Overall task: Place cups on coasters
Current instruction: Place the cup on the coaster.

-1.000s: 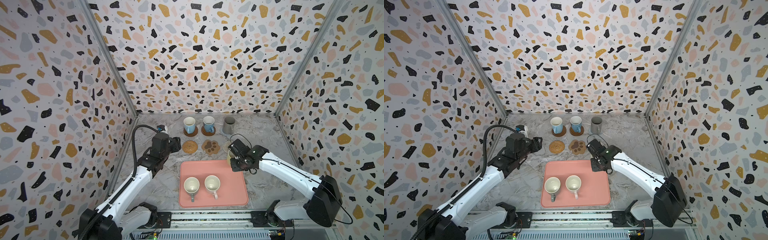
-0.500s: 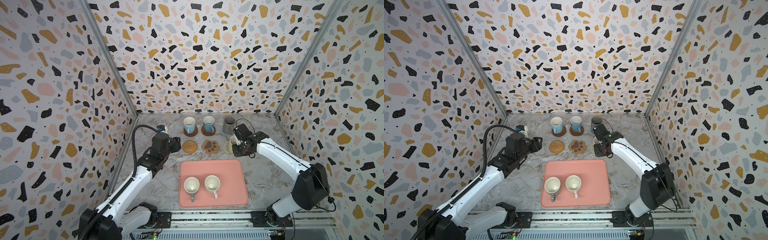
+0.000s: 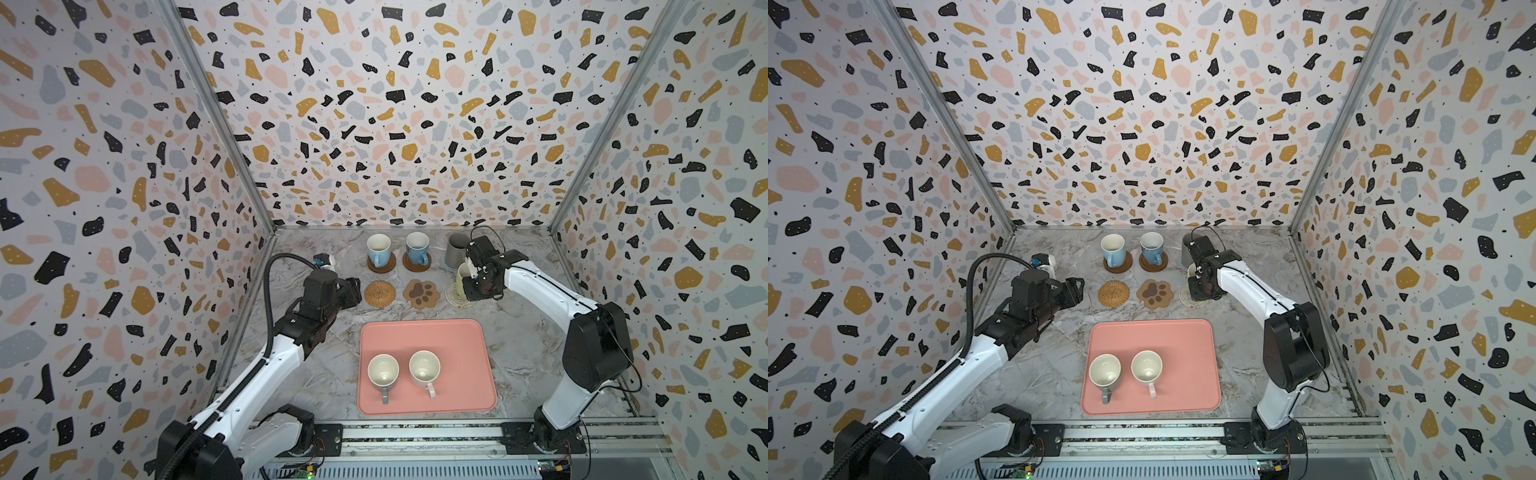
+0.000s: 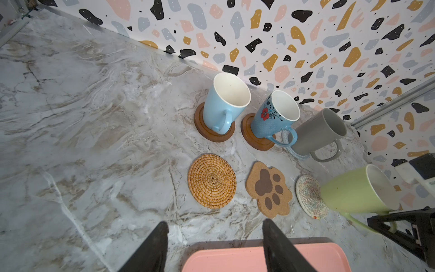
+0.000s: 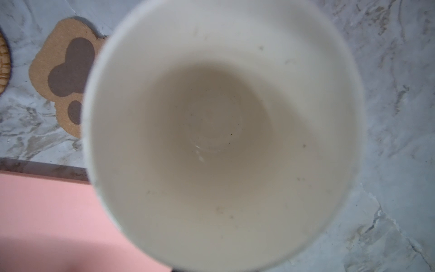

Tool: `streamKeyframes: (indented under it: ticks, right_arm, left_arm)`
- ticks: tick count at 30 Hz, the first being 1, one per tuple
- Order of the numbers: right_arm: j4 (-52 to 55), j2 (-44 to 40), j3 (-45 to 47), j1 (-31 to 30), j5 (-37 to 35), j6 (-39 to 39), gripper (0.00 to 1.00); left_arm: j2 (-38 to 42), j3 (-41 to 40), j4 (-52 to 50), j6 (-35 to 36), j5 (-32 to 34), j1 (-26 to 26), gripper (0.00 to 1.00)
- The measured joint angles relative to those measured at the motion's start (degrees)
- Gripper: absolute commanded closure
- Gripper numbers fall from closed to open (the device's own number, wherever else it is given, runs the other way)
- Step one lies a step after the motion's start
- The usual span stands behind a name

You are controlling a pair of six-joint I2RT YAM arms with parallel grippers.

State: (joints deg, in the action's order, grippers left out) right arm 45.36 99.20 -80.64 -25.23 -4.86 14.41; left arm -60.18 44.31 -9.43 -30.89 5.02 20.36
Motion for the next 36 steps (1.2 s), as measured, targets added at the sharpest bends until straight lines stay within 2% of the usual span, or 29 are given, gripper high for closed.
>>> streamKeyframes:
  ticks: [13,36]
  right_arm:
    - [-0.61,3.85,-0.46,0.31,0.79,-1.73,0.87]
    - [-2.25,4.87,-0.46,0.66,1.51,-2.32,0.87]
  left_arm:
    - [0.09,-0.46,0.07,-0.02,0.0,0.0,0.34]
    - [1.36,-1.84,-0.85,-0.02,0.04,0.0,0.33]
